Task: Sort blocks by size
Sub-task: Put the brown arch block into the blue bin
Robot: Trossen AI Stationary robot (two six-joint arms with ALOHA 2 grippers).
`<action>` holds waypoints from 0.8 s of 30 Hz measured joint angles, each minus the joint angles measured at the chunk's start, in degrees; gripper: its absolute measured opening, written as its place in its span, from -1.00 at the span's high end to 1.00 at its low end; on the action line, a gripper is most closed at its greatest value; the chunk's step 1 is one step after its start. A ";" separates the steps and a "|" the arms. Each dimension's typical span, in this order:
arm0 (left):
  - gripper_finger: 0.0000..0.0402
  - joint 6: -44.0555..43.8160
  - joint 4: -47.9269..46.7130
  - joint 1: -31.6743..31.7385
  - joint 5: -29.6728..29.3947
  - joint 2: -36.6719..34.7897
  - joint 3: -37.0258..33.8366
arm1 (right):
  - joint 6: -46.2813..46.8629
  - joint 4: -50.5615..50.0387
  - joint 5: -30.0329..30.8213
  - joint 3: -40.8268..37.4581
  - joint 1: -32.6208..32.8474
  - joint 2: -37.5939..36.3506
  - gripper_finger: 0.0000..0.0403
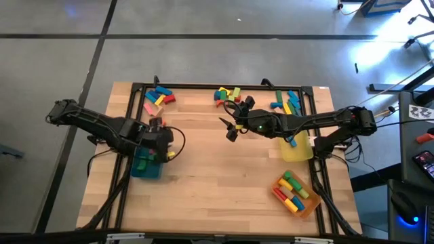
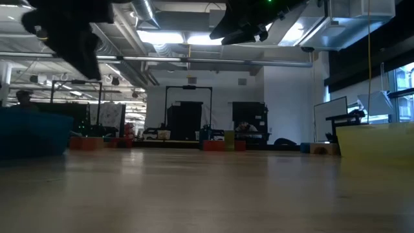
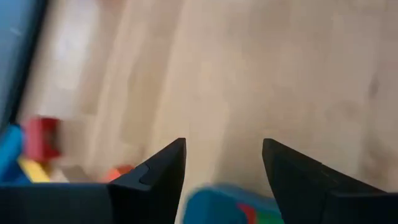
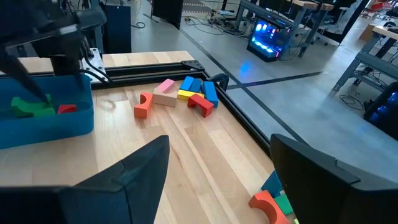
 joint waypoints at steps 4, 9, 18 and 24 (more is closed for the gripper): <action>0.02 2.50 2.97 0.89 -4.38 0.13 0.01 | 0.00 -0.16 -0.01 -0.02 0.00 0.00 -0.39; 0.02 4.19 4.08 7.59 -5.31 0.61 0.02 | 0.00 -0.22 -0.02 -0.02 0.00 0.00 -0.39; 0.02 11.97 2.39 27.48 3.85 7.17 0.31 | 0.00 -0.19 -0.02 -0.02 -0.04 0.00 -0.39; 0.02 12.99 -2.47 38.17 3.94 15.17 4.78 | -0.02 -0.20 -0.01 -0.02 -0.04 0.00 -0.39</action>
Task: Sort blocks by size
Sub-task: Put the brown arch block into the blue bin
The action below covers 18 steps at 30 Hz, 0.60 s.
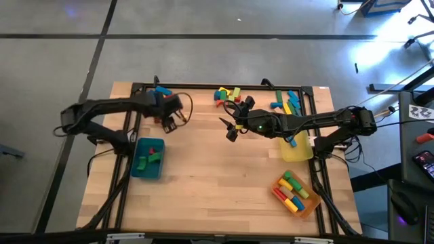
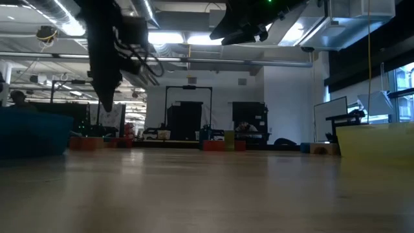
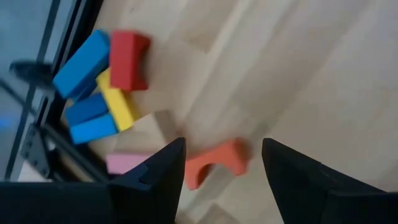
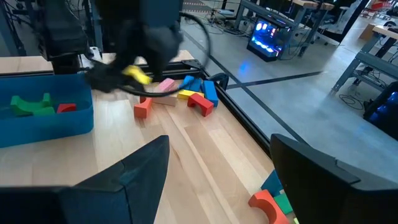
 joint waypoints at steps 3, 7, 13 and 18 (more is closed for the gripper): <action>0.02 1.01 0.06 4.39 0.02 3.23 1.61 | 0.01 -0.07 -0.01 0.00 0.00 0.00 -0.39; 0.02 2.92 -0.21 9.65 0.03 7.21 1.93 | 0.02 -0.13 0.01 0.00 0.00 0.00 -0.39; 0.02 4.10 -0.53 15.27 0.02 11.96 1.93 | 0.01 -0.17 0.00 0.00 0.00 0.00 -0.39; 0.02 4.40 0.08 18.11 0.01 13.95 1.93 | 0.01 -0.17 -0.01 0.00 0.00 0.00 -0.39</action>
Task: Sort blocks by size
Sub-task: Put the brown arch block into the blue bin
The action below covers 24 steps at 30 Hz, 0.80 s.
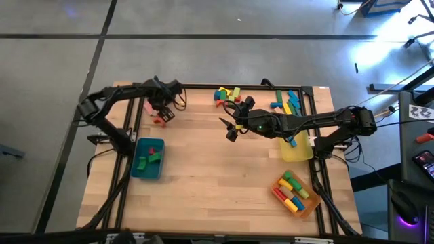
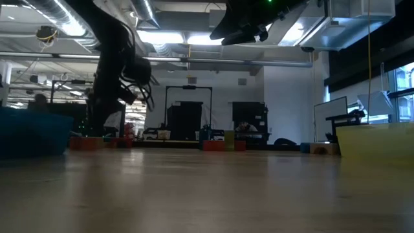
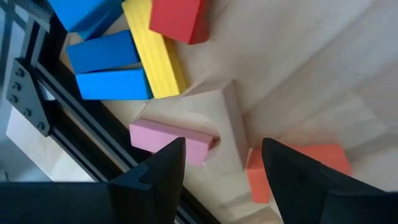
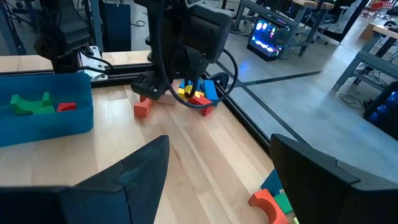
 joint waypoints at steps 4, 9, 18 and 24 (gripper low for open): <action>0.02 0.00 0.45 1.71 0.02 0.92 0.00 | 0.00 0.00 0.00 0.00 0.01 0.00 -0.39; 0.02 0.28 1.67 3.66 3.19 1.95 -0.72 | 0.00 0.00 0.00 0.00 0.00 0.00 -0.39; 0.02 1.19 2.72 5.36 4.98 5.81 -1.11 | 0.00 0.00 0.00 0.00 0.00 0.00 -0.39; 0.14 3.06 2.39 5.32 5.39 8.82 -1.11 | 0.02 0.00 0.00 0.00 0.00 0.00 -0.39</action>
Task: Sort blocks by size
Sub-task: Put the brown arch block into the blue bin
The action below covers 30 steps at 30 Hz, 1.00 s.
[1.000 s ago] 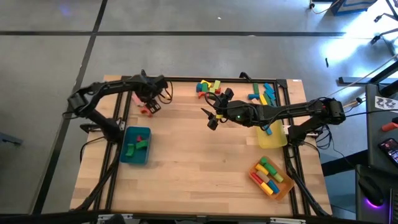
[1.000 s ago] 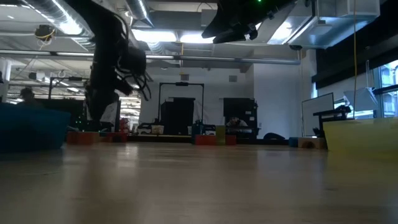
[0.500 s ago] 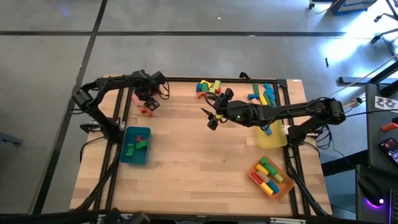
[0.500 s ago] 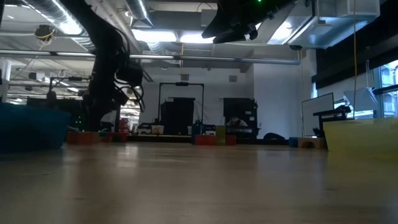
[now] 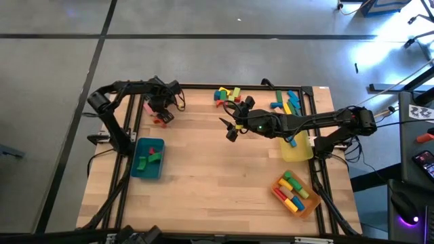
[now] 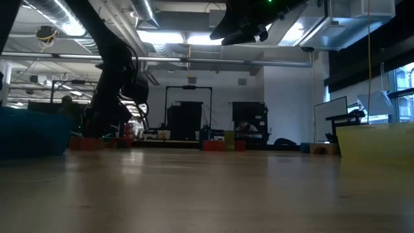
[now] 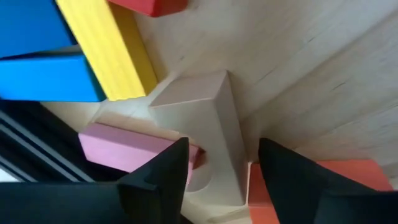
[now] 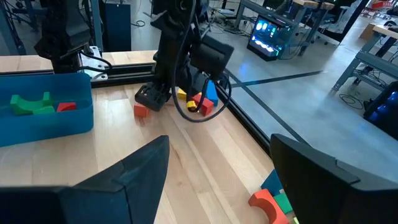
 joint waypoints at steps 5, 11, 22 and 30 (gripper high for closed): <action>0.41 2.04 -0.04 -0.07 0.00 0.23 0.00 | -0.02 0.00 0.00 0.00 0.00 0.00 -0.39; 0.71 7.87 -1.19 -0.84 -0.03 0.23 0.51 | -0.02 -0.02 0.00 0.00 0.00 0.00 -0.39; 0.74 7.19 -7.35 -5.97 -5.36 -2.94 4.42 | -0.02 -0.25 0.00 0.00 0.00 0.00 -0.39; 0.79 5.17 -9.24 -13.19 -5.42 -15.79 4.42 | -1.35 -0.25 -0.01 0.00 0.02 0.00 -0.39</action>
